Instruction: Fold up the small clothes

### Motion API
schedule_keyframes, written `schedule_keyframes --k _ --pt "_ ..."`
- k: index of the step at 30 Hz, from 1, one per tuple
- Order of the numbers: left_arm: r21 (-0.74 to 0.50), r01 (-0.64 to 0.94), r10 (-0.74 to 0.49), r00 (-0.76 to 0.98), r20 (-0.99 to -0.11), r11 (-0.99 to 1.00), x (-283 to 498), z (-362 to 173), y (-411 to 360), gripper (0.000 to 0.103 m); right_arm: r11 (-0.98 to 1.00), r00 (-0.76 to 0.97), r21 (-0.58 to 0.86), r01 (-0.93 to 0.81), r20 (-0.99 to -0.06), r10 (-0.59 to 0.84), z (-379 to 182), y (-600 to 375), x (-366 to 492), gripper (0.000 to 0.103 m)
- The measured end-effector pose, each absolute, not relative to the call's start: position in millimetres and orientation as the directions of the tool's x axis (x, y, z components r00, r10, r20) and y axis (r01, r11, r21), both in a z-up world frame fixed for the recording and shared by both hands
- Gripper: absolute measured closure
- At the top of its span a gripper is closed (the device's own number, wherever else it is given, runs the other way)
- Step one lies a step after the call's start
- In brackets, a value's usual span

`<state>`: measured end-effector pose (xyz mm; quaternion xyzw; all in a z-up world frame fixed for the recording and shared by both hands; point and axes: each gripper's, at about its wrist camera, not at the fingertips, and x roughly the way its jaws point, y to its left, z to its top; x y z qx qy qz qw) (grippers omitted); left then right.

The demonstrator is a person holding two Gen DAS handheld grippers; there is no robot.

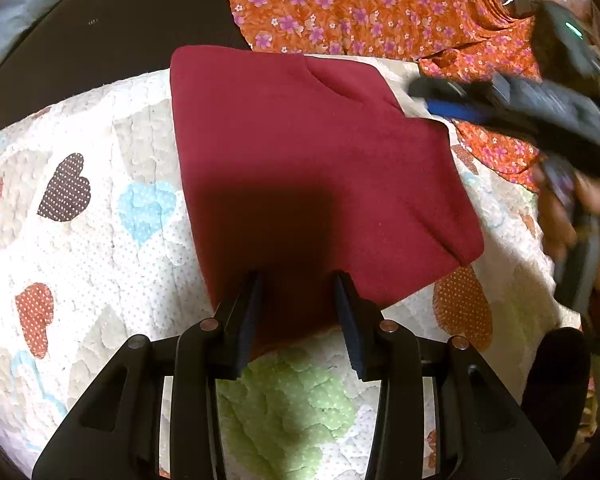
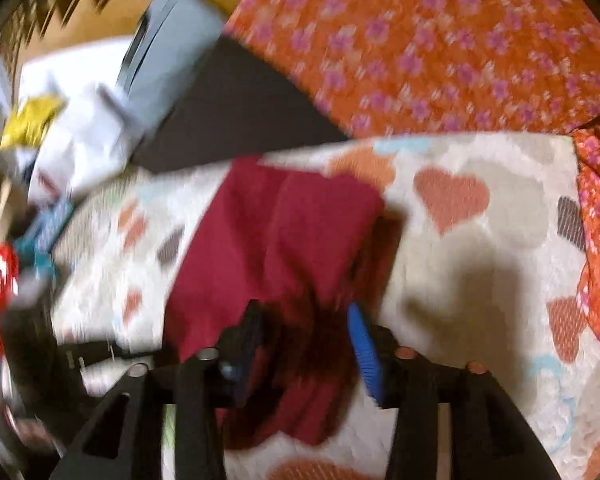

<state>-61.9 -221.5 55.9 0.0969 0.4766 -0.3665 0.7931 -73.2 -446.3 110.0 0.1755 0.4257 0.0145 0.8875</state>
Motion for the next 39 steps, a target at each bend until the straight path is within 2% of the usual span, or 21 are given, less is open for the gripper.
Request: schedule_keyframes --k 2,3,4,5,6,9,12,13,15,17,20,22,25,27,28,29,30,32,37,38,39 --pt "-0.189 0.675 -0.486 0.282 -0.827 0.713 -63.8 54.6 -222.9 0.064 0.916 0.621 0.353 0.191 -0.766 0.166 96.9 -454.9 -48.6 0.044" --pt "-0.186 0.677 -0.486 0.285 -0.826 0.712 -65.3 54.6 -223.3 0.063 0.895 0.583 0.387 0.223 -0.789 0.195 83.8 -461.4 -29.7 0.047" --pt "-0.181 0.678 -0.485 0.290 -0.825 0.712 -67.1 54.6 -223.3 0.062 0.876 0.566 0.420 0.237 -0.793 0.227 74.7 -464.3 -19.2 0.057" --pt "-0.179 0.678 -0.486 0.293 -0.824 0.713 -68.2 54.6 -223.1 0.062 0.859 0.562 0.450 0.242 -0.787 0.254 69.0 -466.4 -9.2 0.083" --pt "-0.180 0.679 -0.488 0.294 -0.822 0.712 -69.2 54.6 -223.0 0.061 0.873 0.571 0.429 0.232 -0.787 0.235 71.6 -465.4 -5.1 0.090" --pt "-0.190 0.687 -0.501 0.285 -0.817 0.701 -72.5 53.2 -225.3 0.056 0.960 0.621 0.259 0.107 -0.771 0.139 95.5 -446.7 2.0 0.095" --pt "-0.164 0.706 -0.499 0.298 -0.814 0.689 -77.1 49.9 -231.8 0.054 0.996 0.610 0.037 0.081 -0.792 -0.020 86.6 -440.3 13.7 0.095" --pt "-0.154 0.711 -0.494 0.300 -0.816 0.687 -77.9 49.5 -233.1 0.053 0.996 0.575 0.012 0.084 -0.817 -0.038 73.6 -441.2 17.6 0.095" --pt "-0.153 0.713 -0.493 0.298 -0.817 0.684 -77.6 50.7 -232.3 0.053 0.995 0.547 0.028 0.100 -0.837 -0.032 54.9 -446.3 15.3 0.094" --pt "-0.173 0.705 -0.499 0.285 -0.819 0.687 -74.5 52.7 -228.9 0.053 0.991 0.562 0.055 0.125 -0.827 -0.025 65.6 -451.6 4.3 0.088" --pt "-0.184 0.698 -0.499 0.279 -0.821 0.692 -71.3 55.1 -227.6 0.053 0.980 0.591 0.123 0.157 -0.807 0.007 99.4 -454.9 -22.7 0.088" --pt "-0.170 0.704 -0.493 0.285 -0.822 0.690 -72.6 55.1 -228.8 0.053 0.973 0.648 0.214 0.083 -0.754 0.110 119.1 -442.1 -44.7 0.088" --pt "-0.151 0.713 -0.485 0.291 -0.825 0.684 -74.4 54.0 -230.0 0.053 0.970 0.598 0.239 -0.051 -0.770 0.221 114.2 -409.0 -67.2 0.088" --pt "-0.152 0.713 -0.486 0.291 -0.824 0.684 -75.4 53.8 -228.0 0.053 0.986 0.573 0.147 -0.079 -0.802 0.165 98.2 -395.0 -85.1 0.088" --pt "-0.157 0.715 -0.491 0.288 -0.822 0.681 -75.3 53.7 -227.7 0.053 0.996 0.557 0.066 -0.066 -0.826 0.091 87.9 -393.1 -90.7 0.088" --pt "-0.160 0.717 -0.495 0.286 -0.821 0.679 -74.4 53.1 -228.6 0.053 0.997 0.522 -0.067 -0.028 -0.852 -0.042 69.2 -394.1 -93.2 0.088" --pt "-0.154 0.717 -0.489 0.287 -0.824 0.679 -74.0 52.3 -229.5 0.053 0.998 0.508 -0.055 -0.020 -0.861 -0.037 57.8 -399.2 -94.6 0.088" --pt "-0.144 0.716 -0.482 0.295 -0.825 0.683 -74.8 52.8 -229.6 0.053 0.996 0.513 0.078 0.035 -0.857 0.049 58.4 -413.9 -101.3 0.088" --pt "-0.145 0.714 -0.479 0.292 -0.828 0.685 -75.0 53.8 -225.8 0.053 0.983 0.621 0.182 0.000 -0.771 0.143 108.0 -405.7 -137.2 0.086" --pt "-0.143 0.714 -0.479 0.293 -0.828 0.685 -75.0 53.5 -225.9 0.053 0.975 0.624 0.220 -0.018 -0.760 0.183 109.0 -402.5 -140.0 0.080" --pt "-0.138 0.716 -0.476 0.295 -0.828 0.684 -75.3 53.3 -226.5 0.053 0.964 0.619 0.265 -0.037 -0.751 0.230 108.0 -398.6 -141.9 0.069"
